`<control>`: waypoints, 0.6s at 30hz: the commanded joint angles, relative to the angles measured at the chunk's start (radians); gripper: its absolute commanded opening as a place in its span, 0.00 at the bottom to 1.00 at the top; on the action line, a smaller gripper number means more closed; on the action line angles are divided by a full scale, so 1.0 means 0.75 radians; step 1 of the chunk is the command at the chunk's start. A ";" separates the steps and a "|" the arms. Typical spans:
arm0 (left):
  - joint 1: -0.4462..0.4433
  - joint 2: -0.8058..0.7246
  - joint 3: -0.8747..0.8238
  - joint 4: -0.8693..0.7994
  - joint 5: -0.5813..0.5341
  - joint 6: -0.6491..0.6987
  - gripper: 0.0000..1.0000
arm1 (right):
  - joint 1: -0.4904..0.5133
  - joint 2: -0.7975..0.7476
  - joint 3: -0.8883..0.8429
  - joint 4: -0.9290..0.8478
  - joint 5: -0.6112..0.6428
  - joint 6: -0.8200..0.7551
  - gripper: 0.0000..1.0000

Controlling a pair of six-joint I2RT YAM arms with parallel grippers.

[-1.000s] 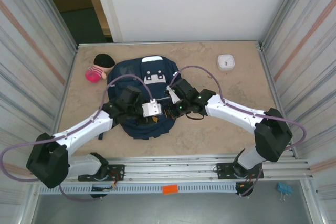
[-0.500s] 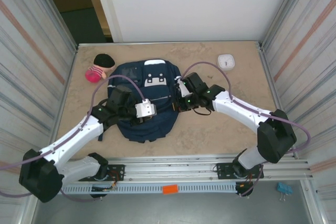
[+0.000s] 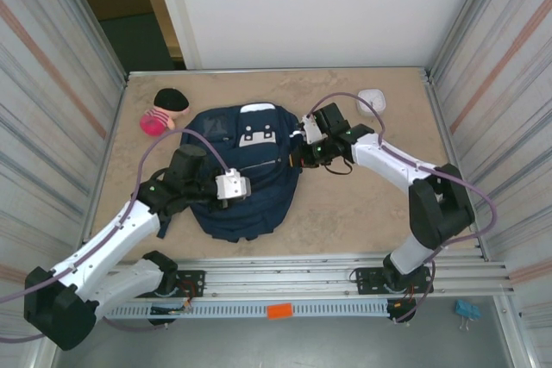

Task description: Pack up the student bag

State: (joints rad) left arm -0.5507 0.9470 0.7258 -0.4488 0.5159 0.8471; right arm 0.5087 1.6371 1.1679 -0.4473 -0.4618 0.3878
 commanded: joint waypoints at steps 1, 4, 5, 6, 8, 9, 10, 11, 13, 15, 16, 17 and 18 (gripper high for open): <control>-0.014 -0.101 0.042 -0.245 0.256 0.095 0.00 | -0.158 0.097 0.099 0.075 0.280 -0.019 0.00; -0.014 -0.103 0.053 -0.271 0.279 0.132 0.00 | -0.177 0.164 0.153 0.077 0.270 -0.032 0.00; -0.014 -0.103 0.055 -0.273 0.282 0.137 0.00 | -0.180 0.184 0.165 0.074 0.269 -0.036 0.00; -0.014 -0.102 0.056 -0.273 0.280 0.140 0.00 | -0.182 0.201 0.173 0.073 0.265 -0.041 0.00; -0.016 -0.097 0.053 -0.269 0.273 0.144 0.00 | -0.181 0.223 0.183 0.065 0.265 -0.049 0.00; -0.015 -0.095 0.051 -0.270 0.271 0.144 0.00 | -0.181 0.228 0.185 0.063 0.267 -0.052 0.00; -0.015 -0.095 0.048 -0.266 0.273 0.143 0.00 | -0.181 0.233 0.184 0.059 0.269 -0.056 0.00; -0.014 -0.095 0.042 -0.258 0.274 0.141 0.00 | -0.182 0.235 0.181 0.053 0.281 -0.060 0.00; -0.015 -0.097 0.033 -0.251 0.279 0.139 0.00 | -0.180 0.235 0.181 0.038 0.324 -0.071 0.00; -0.015 -0.101 0.029 -0.247 0.291 0.137 0.00 | -0.181 0.247 0.192 0.015 0.394 -0.077 0.00; -0.014 -0.102 0.028 -0.246 0.297 0.136 0.00 | -0.181 0.255 0.202 0.001 0.424 -0.076 0.00; -0.014 -0.105 0.029 -0.245 0.303 0.137 0.00 | -0.182 0.267 0.213 -0.008 0.441 -0.076 0.00; -0.014 -0.105 0.027 -0.246 0.306 0.136 0.00 | -0.183 0.274 0.222 -0.004 0.433 -0.075 0.00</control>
State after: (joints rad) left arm -0.5488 0.9455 0.7277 -0.4812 0.5289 0.9222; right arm 0.4694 1.7897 1.2900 -0.5129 -0.4843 0.3271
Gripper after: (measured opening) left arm 0.063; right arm 0.055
